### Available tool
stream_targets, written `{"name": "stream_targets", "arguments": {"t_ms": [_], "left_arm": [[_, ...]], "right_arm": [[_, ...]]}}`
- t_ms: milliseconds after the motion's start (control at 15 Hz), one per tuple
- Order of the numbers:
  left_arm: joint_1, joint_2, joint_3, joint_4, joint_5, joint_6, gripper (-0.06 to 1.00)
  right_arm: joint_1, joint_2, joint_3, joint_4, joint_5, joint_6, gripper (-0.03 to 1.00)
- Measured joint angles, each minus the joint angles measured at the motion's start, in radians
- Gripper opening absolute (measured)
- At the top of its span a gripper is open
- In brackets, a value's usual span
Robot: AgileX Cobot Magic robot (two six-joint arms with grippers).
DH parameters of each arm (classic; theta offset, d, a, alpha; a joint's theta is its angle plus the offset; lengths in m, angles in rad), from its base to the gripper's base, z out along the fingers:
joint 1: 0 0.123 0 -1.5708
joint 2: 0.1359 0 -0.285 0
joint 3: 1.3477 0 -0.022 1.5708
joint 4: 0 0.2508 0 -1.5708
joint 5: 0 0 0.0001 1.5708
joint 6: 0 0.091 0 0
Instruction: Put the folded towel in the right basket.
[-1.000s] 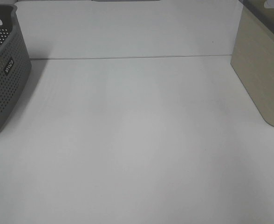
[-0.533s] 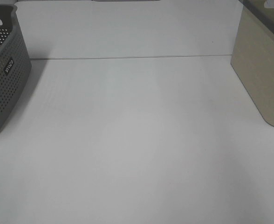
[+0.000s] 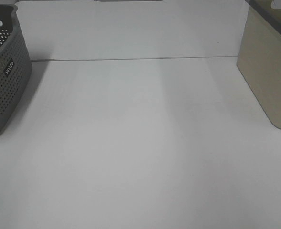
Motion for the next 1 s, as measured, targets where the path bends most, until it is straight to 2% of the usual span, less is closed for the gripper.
{"name": "stream_targets", "arguments": {"t_ms": [267,533,600,667,733,867,1000], "left_arm": [[0.0,0.0,0.0,0.0,0.0,0.0,0.97],[0.0,0.0,0.0,0.0,0.0,0.0,0.97],[0.0,0.0,0.0,0.0,0.0,0.0,0.97],[0.0,0.0,0.0,0.0,0.0,0.0,0.97],[0.0,0.0,0.0,0.0,0.0,0.0,0.97],[0.0,0.0,0.0,0.0,0.0,0.0,0.97],[0.0,0.0,0.0,0.0,0.0,0.0,0.97]], "right_arm": [[0.002,-0.211,0.236,-0.044,0.001,0.02,0.71],[0.002,-0.512,0.63,-0.055,0.004,0.021,0.71],[0.002,-0.6,0.725,-0.054,0.004,0.021,0.71],[0.002,-0.778,0.922,-0.051,0.004,0.021,0.71],[0.002,-0.871,1.019,-0.05,0.004,0.021,0.71],[0.002,-1.077,1.171,-0.048,0.005,0.021,0.71],[0.002,-1.235,1.26,-0.045,0.007,0.017,0.71]]}}
